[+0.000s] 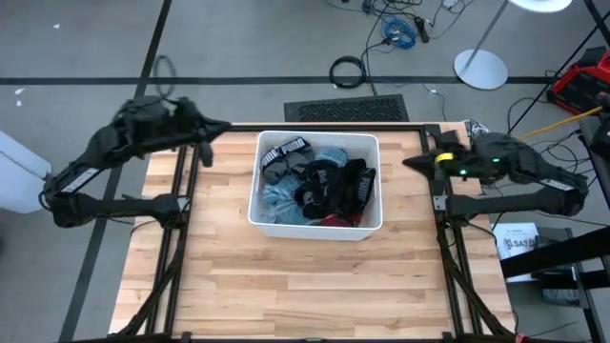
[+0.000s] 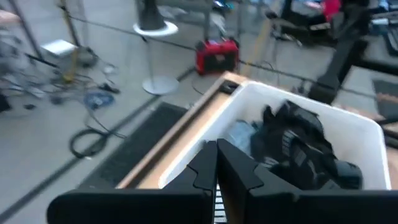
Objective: Sort clothes
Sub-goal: Return to Home Position
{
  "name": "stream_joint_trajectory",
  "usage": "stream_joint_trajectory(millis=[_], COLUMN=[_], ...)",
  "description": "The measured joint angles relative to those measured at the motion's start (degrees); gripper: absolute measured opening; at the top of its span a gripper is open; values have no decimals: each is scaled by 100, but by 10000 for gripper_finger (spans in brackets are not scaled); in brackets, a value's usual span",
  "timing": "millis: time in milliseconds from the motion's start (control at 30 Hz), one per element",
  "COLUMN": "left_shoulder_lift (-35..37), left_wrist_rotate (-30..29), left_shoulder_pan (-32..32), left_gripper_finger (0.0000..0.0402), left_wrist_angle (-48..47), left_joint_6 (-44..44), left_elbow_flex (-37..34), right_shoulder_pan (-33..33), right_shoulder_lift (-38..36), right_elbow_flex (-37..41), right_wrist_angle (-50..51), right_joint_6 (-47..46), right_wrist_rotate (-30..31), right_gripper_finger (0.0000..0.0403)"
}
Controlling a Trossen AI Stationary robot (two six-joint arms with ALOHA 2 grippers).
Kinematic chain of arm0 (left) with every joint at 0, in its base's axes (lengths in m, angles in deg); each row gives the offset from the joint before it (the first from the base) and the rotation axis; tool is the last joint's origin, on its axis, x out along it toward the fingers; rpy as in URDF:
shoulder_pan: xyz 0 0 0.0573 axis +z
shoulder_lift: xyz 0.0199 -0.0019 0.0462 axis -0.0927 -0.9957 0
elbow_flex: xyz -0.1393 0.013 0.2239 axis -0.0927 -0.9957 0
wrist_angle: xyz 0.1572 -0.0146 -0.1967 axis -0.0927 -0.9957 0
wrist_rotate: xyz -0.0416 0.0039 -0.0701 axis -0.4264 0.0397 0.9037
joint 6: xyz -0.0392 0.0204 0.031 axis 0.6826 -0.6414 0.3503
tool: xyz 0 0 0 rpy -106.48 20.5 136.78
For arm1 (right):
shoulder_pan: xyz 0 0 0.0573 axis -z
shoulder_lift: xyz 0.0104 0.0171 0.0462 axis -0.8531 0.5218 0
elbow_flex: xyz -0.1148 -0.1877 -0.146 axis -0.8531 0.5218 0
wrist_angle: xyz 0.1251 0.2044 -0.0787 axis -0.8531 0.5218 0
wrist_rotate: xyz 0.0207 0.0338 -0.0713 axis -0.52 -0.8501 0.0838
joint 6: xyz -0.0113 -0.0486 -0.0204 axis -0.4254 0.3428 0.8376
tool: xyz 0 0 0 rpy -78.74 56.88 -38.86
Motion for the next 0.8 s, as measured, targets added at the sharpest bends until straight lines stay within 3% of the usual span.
stream_joint_trajectory(millis=[200, 433, 633, 800], left_shoulder_lift=[772, 1982, 2876, 3315], left_wrist_rotate=[-485, -551, -546, -553], left_shoulder_pan=[2, 2, 2, 2], left_gripper_finger=[20, 20, 20, 20], left_wrist_angle=[119, 950, 1884, 1962], left_joint_6=[283, 960, 1522, 1826], left_elbow_flex=[-398, -1958, -3218, -3891], right_shoulder_pan=[0, 0, -2, -2], right_shoulder_lift=[-853, -2010, -2638, -2913], right_elbow_flex=[216, 1573, 2650, 3289], right_wrist_angle=[-237, -1582, -2096, -2124], right_joint_6=[304, 156, -517, -941], right_wrist_rotate=[459, 388, 180, -77], right_gripper_finger=[0, 0, 0, 0])
